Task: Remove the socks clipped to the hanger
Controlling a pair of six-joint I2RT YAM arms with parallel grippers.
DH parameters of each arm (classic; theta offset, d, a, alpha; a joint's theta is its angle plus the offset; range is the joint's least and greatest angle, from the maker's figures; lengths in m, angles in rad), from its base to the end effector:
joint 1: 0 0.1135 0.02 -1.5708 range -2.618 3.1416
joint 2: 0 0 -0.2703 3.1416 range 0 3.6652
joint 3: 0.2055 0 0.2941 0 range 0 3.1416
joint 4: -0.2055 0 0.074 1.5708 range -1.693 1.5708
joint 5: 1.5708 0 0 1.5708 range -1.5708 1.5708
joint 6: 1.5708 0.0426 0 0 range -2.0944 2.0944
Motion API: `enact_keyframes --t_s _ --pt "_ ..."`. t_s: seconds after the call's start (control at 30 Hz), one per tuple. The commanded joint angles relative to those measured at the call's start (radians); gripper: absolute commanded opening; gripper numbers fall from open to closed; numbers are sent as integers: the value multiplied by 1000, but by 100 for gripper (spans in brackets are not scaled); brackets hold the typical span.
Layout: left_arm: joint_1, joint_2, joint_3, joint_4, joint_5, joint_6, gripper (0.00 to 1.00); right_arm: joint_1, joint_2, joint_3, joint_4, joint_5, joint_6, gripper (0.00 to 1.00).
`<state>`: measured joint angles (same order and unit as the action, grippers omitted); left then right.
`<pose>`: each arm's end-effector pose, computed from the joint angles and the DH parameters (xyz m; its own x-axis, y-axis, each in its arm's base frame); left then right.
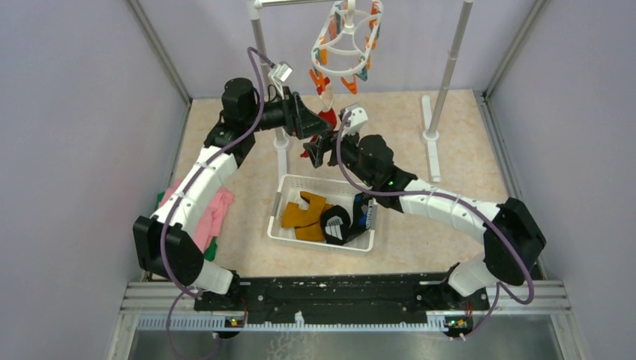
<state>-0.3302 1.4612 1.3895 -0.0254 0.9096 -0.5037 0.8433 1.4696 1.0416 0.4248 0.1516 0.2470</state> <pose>0.3501 -0.1555 0.4117 -0.5351 -0.1299 -0.8347 0.7809 0.3008 -0.5474 0.2679 0.2912 0.3171 -0.1580 0.1860 -0.9698 -0.6180 0.7474 0.2440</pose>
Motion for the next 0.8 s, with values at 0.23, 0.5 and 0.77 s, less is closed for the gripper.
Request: enact_keyframes --t_s 0.23,0.5,0.77 --pt "-9 -18 -5 114 33 -86 85 3 77 81 139 160 37 61" --pt "-10 -31 -11 126 43 -108 85 3 113 104 223 287 48 45" --pt "26 -70 -12 -38 -3 26 88 3 60 67 191 284 11 0"
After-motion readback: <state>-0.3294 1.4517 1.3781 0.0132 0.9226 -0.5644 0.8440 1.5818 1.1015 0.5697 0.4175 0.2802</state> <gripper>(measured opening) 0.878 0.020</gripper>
